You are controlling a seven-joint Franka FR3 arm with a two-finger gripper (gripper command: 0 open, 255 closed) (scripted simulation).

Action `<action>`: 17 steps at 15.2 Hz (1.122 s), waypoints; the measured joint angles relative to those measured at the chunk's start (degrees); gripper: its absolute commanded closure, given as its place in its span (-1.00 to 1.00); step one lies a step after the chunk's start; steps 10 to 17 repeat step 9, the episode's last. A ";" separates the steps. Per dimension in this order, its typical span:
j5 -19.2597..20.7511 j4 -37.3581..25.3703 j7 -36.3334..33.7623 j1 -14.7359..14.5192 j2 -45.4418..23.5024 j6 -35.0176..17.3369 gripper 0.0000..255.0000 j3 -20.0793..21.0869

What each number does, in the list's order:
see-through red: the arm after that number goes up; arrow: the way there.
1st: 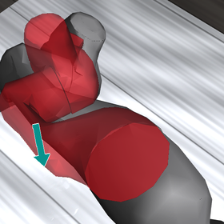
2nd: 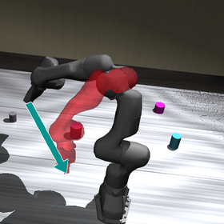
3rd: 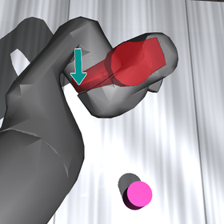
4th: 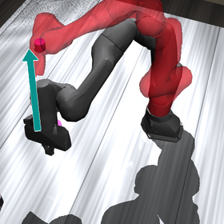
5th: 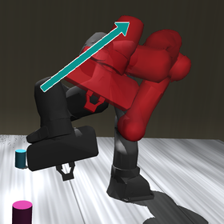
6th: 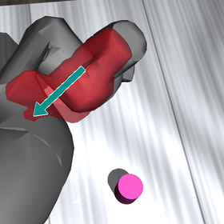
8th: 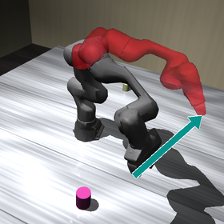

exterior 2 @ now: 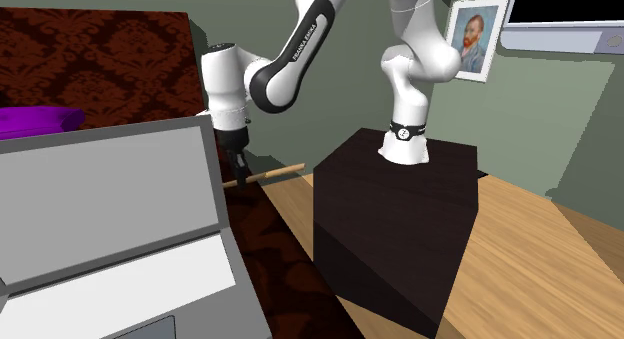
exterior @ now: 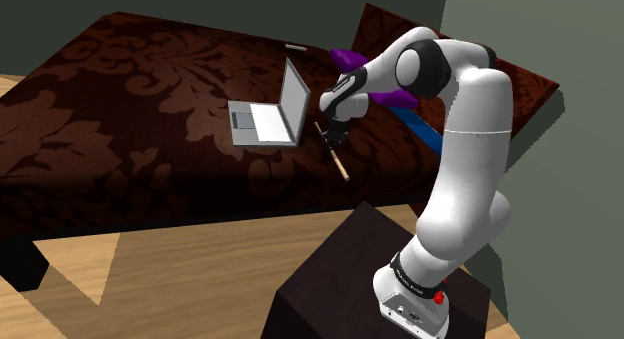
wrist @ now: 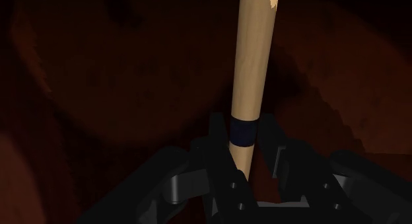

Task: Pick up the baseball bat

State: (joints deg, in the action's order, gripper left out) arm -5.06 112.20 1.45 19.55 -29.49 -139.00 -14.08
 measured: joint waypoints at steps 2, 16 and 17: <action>0.31 -0.10 -0.06 -0.10 1.08 1.15 1.00 -0.25; 1.33 -0.43 -0.50 -0.60 4.57 4.91 1.00 -0.94; 1.33 -0.43 -0.50 -0.60 4.57 4.91 1.00 -0.94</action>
